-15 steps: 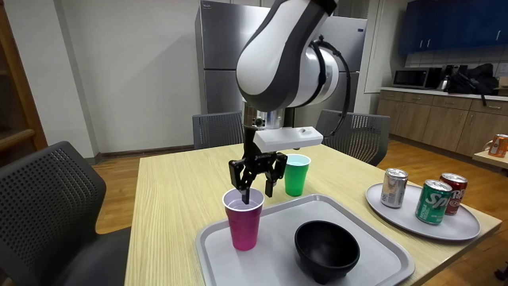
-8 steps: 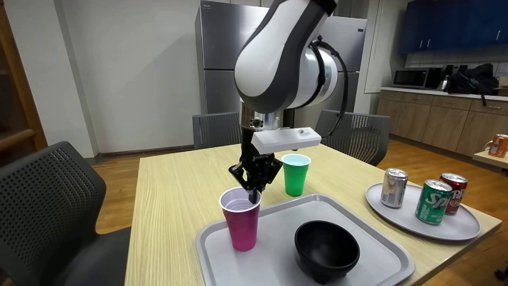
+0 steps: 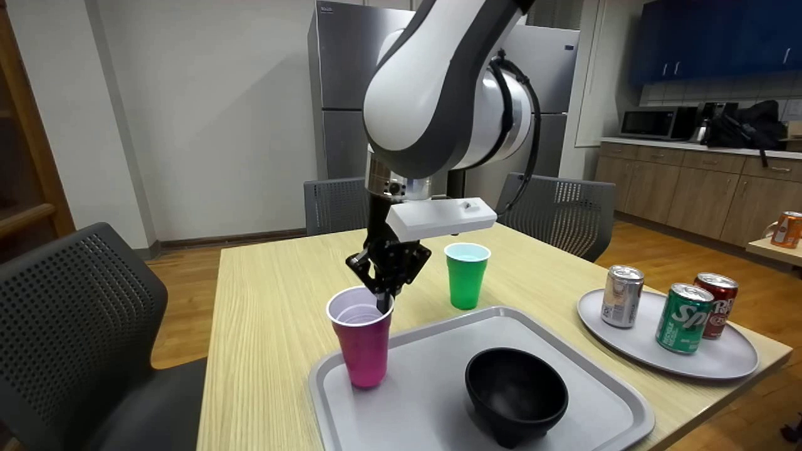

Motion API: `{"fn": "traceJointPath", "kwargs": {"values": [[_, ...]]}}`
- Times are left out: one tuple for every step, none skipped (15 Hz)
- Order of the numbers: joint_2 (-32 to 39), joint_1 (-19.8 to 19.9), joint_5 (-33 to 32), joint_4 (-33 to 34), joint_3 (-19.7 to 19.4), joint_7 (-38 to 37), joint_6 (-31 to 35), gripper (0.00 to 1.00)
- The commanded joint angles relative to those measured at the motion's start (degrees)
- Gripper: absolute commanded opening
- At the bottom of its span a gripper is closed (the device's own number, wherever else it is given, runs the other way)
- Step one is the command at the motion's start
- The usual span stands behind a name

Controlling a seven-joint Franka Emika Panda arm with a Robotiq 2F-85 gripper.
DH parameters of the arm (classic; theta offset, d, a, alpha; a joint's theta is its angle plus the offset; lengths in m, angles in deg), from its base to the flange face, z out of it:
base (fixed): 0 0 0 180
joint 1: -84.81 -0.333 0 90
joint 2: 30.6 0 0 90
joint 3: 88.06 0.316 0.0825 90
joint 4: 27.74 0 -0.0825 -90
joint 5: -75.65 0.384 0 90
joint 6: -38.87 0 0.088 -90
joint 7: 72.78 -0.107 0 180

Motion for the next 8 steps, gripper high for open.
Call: {"fn": "traceJointPath", "kwargs": {"values": [[-3.22, 1.03, 1.07, -1.69, 1.14, 1.25, 1.76, 0.01], [-3.48, 0.92, 0.87, -1.29, 0.66, 0.6, 1.46, 0.01], [-3.61, 0.95, 0.73, -0.79, 0.19, 0.01, 1.03, 0.01], [-3.66, 1.06, 0.47, -0.25, -0.28, -0.32, 0.6, 0.01], [-3.67, 1.19, 0.3, 0.12, -0.67, -0.53, 0.64, 0.01], [-3.41, 1.37, 0.13, 0.73, -1.13, -0.68, 0.6, 0.01], [-3.17, 1.6, 0.12, 1.3, -1.47, -0.72, 0.53, 0.01], [-2.61, 1.83, 0.2, 2.14, -1.79, -0.66, 0.49, 0.01]]}}
